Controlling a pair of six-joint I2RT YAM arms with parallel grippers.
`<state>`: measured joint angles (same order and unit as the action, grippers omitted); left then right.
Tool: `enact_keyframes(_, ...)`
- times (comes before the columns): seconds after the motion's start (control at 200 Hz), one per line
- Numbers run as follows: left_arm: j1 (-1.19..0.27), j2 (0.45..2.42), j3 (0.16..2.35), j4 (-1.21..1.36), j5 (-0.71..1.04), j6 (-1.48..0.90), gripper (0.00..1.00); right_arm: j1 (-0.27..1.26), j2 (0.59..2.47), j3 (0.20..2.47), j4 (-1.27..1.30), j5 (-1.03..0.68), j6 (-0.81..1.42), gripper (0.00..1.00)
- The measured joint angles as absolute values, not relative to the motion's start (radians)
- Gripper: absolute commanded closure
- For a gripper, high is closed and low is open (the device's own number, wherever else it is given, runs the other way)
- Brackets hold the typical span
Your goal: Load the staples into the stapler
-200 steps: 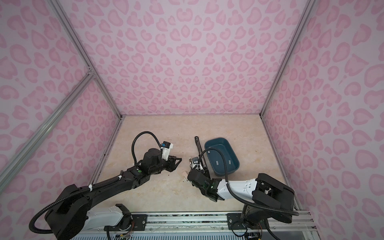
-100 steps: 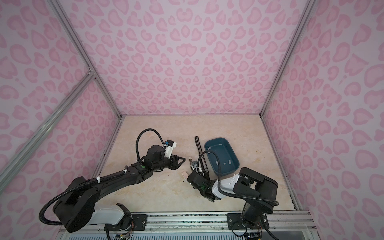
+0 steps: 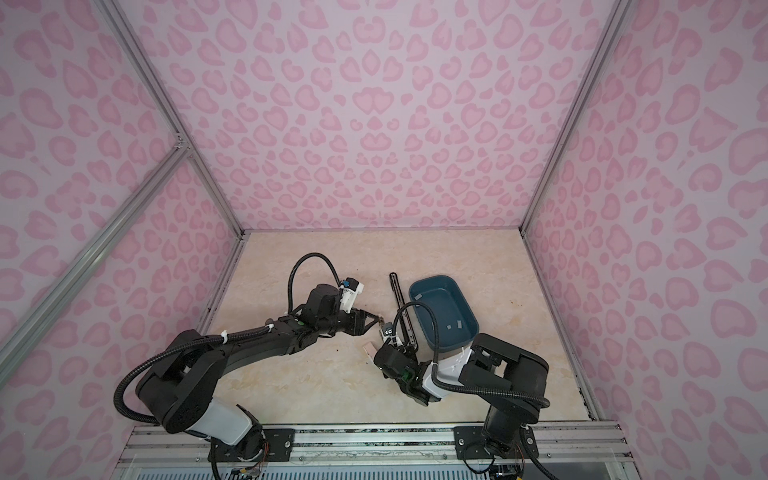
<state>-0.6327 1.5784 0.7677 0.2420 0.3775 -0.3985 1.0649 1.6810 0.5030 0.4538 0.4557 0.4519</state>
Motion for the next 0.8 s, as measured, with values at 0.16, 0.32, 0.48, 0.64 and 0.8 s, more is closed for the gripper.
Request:
enact_keyframes(0.16, -0.632, 1.644, 0.810, 0.251, 0.418, -0.398, 0.39, 1.065, 1.682, 0.506, 0.453, 0.456, 0.448, 0.74)
enact_keyframes(0.32, -0.632, 1.687, 0.830, 0.268, 0.446, -0.398, 0.39, 1.065, 1.687, 0.513, 0.451, 0.456, 0.441, 0.75)
enact_keyframes(0.48, -0.630, 1.723, 0.846, 0.285, 0.472, -0.392, 0.44, 1.058, 1.702, 0.521, 0.466, 0.445, 0.441, 0.75)
enact_keyframes(0.64, -0.638, 1.725, 0.834, 0.313, 0.502, -0.387, 0.50, 1.046, 1.707, 0.522, 0.483, 0.426, 0.442, 0.75)
enact_keyframes(0.8, -0.665, 1.724, 0.798, 0.342, 0.504, -0.372, 0.52, 1.040, 1.705, 0.522, 0.481, 0.419, 0.441, 0.76)
